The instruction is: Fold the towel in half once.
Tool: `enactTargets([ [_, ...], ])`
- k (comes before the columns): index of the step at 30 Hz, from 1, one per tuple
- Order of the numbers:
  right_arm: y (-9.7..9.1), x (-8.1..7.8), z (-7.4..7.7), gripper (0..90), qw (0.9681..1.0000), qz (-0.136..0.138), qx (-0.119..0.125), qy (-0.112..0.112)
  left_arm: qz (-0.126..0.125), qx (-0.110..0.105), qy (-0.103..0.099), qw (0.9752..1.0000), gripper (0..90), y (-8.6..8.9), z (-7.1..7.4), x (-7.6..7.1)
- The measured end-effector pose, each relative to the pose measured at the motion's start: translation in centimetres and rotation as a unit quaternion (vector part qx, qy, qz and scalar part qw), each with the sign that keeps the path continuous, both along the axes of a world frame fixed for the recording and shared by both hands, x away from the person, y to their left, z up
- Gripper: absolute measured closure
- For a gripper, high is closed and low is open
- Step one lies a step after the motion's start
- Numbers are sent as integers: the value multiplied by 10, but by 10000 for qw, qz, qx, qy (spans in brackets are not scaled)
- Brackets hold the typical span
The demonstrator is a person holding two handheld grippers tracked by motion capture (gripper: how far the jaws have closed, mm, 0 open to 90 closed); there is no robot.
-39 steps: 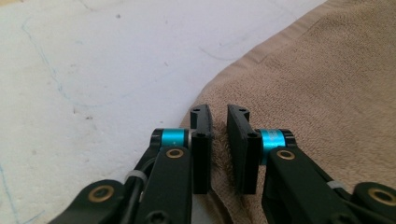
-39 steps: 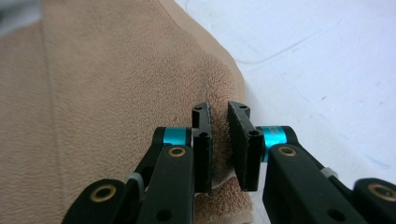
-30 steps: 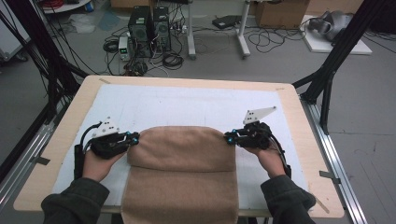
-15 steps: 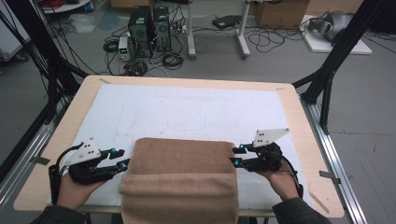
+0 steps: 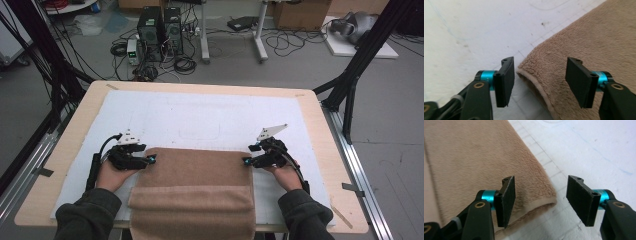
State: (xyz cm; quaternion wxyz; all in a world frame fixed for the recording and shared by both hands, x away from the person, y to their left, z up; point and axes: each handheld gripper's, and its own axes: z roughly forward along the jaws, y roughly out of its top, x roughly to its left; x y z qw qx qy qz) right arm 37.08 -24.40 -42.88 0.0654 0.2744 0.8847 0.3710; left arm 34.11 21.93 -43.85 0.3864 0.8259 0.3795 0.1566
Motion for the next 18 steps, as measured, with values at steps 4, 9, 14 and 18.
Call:
enactTargets([
  [4, 0, 5, -8, 424, 9998, 22, 18, 179, -139, -19, 48, 9999, 578, -3, -4, -1],
  [9, 2, 6, -11, 634, 9992, 270, 118, 283, -299, -169, 171, 9993, 776, -1, -3, -1],
  [14, 4, 6, -4, 832, 9986, 489, 44, 213, -237, -55, -37, 9997, 848, -4, 2, -2],
  [18, 3, 16, 17, 839, 9998, 153, 42, -115, -14, -275, -301, 9992, 851, 0, 25, 10],
])
